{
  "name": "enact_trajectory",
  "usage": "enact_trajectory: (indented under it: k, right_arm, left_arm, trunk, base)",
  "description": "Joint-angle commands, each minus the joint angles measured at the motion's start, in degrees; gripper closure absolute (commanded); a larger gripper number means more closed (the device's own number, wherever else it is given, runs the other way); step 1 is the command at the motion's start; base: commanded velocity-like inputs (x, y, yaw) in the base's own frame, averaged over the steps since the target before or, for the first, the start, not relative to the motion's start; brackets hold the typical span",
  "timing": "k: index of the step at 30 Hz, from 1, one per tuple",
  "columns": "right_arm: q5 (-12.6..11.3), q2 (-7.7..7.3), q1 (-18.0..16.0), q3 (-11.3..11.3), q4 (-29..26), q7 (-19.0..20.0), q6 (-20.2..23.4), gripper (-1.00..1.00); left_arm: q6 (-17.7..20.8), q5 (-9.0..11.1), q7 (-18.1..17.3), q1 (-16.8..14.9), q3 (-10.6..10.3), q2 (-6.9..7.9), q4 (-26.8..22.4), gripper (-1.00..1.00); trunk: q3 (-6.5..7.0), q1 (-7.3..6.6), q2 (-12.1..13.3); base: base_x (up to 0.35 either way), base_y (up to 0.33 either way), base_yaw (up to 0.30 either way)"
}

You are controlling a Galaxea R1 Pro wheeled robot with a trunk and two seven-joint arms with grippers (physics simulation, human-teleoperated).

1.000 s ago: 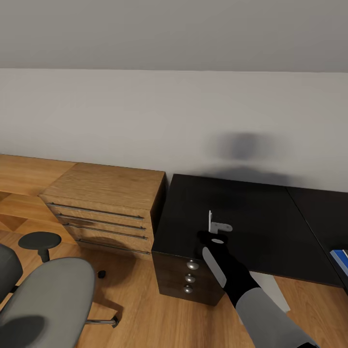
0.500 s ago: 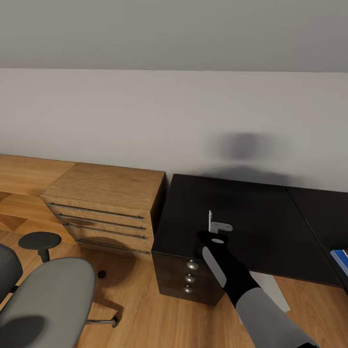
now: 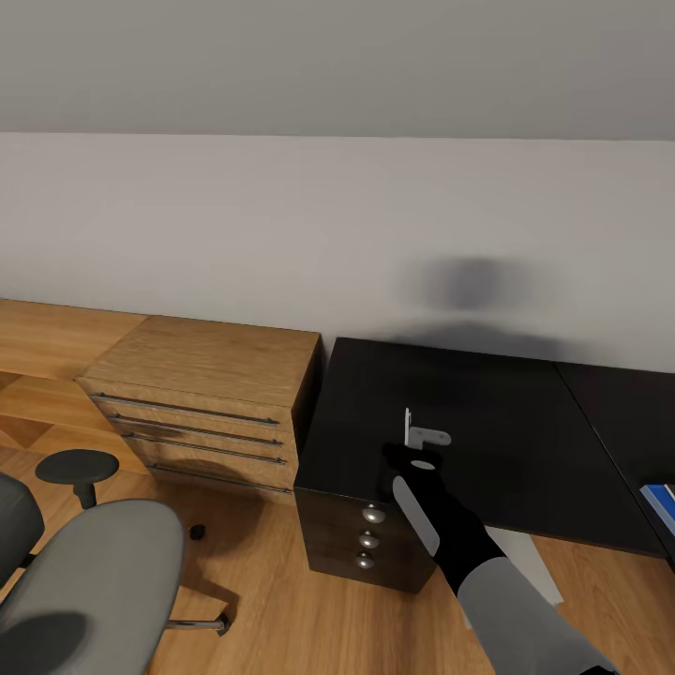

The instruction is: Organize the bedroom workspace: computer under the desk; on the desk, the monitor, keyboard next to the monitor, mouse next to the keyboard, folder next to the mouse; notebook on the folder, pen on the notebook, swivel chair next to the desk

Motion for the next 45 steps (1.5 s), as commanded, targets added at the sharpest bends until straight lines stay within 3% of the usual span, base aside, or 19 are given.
enact_trajectory:
  k: [1, 9, 13, 20, 29, 38, 45]
  right_arm:
    - [-0.39, -0.03, -0.04, 0.18, -0.09, -0.46, 0.21, -1.00]
    - [-0.35, -0.08, -0.03, 0.18, -0.10, -0.49, 0.21, -1.00]
    - [-0.37, -0.10, -0.04, 0.18, -0.09, -0.49, 0.21, -1.00]
    - [-0.35, -0.11, -0.04, 0.18, -0.09, -0.48, 0.21, -1.00]
    - [-0.38, -0.12, -0.03, 0.18, 0.03, -0.43, 0.21, -1.00]
    - [-0.46, -0.06, -0.03, 0.18, 0.14, -0.40, 0.21, -1.00]
    - [-0.47, -0.08, -0.03, 0.18, 0.09, -0.40, 0.21, -1.00]
  left_arm:
    - [-0.50, 0.60, 0.29, -0.07, -0.31, 0.04, -0.02, -1.00]
    - [-0.50, 0.60, 0.37, -0.07, -0.26, 0.07, -0.03, -1.00]
    - [-0.50, 0.60, 0.38, -0.07, 1.11, 0.17, -0.03, -1.00]
    - [-2.35, 0.60, 0.25, -0.07, 5.89, 0.14, -0.04, -1.00]
    - [-4.26, 0.60, -0.01, -0.07, 7.45, 0.16, -1.11, -1.00]
    - [-2.52, 0.87, 0.07, -0.07, 7.65, 2.78, -12.86, -1.00]
    - [6.71, 1.08, 0.18, -0.07, 7.71, 4.23, -21.81, -1.00]
  trunk:
    - [-0.05, 0.00, -0.04]
    - [-0.05, 0.00, -0.04]
    - [-0.05, 0.00, -0.04]
    - [-0.05, 0.00, -0.04]
    - [-0.05, 0.00, -0.04]
    - [-0.05, 0.00, -0.04]
    - [-0.05, 0.00, -0.04]
  base:
    - [0.000, 0.000, 0.000]
    - [0.000, 0.000, 0.000]
    - [0.000, 0.000, 0.000]
    - [0.000, 0.000, 0.000]
    - [0.000, 0.000, 0.000]
    - [0.000, 0.000, 0.000]
    - [0.000, 0.000, 0.000]
